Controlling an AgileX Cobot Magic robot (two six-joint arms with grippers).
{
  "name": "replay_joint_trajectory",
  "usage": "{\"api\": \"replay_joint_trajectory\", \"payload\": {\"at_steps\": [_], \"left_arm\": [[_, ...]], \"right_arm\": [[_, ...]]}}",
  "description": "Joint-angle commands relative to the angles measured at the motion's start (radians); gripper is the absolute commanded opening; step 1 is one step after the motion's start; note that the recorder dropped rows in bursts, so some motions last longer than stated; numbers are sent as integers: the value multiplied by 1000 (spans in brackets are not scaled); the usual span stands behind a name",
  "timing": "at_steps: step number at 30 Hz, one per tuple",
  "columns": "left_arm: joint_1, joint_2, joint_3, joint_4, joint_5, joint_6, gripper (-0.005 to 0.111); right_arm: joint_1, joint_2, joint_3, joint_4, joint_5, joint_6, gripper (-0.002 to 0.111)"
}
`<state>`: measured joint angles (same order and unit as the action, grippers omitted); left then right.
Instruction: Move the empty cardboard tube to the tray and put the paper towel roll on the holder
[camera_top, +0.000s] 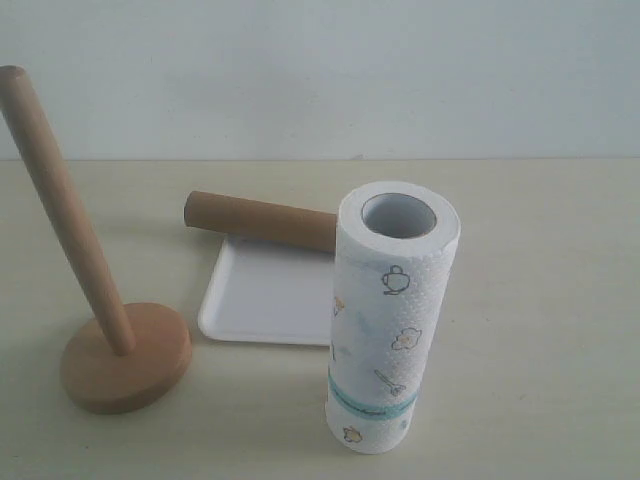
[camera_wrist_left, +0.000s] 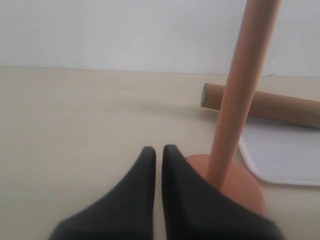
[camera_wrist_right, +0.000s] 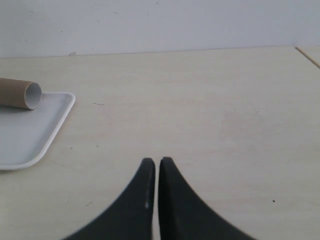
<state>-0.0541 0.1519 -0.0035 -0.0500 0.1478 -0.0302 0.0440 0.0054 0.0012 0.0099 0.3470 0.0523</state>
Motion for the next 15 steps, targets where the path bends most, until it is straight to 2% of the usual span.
{"api": "replay_joint_trajectory", "payload": {"at_steps": [1,5,7,15], "left_arm": [[8,-21,4,-2,67,-14,4],[43,-98,4,0,150,-2,4],[43,-148,4,5,149,-2,4],[43,-152,4,9,156,30,4]], "right_arm": [[-4,-5,-1,1,-12,-7,3],[-4,-5,-1,1,-12,-7,3],[-4,-5,-1,1,-12,-7,3],[-4,-5,-1,1,-12,-7,3]]}}
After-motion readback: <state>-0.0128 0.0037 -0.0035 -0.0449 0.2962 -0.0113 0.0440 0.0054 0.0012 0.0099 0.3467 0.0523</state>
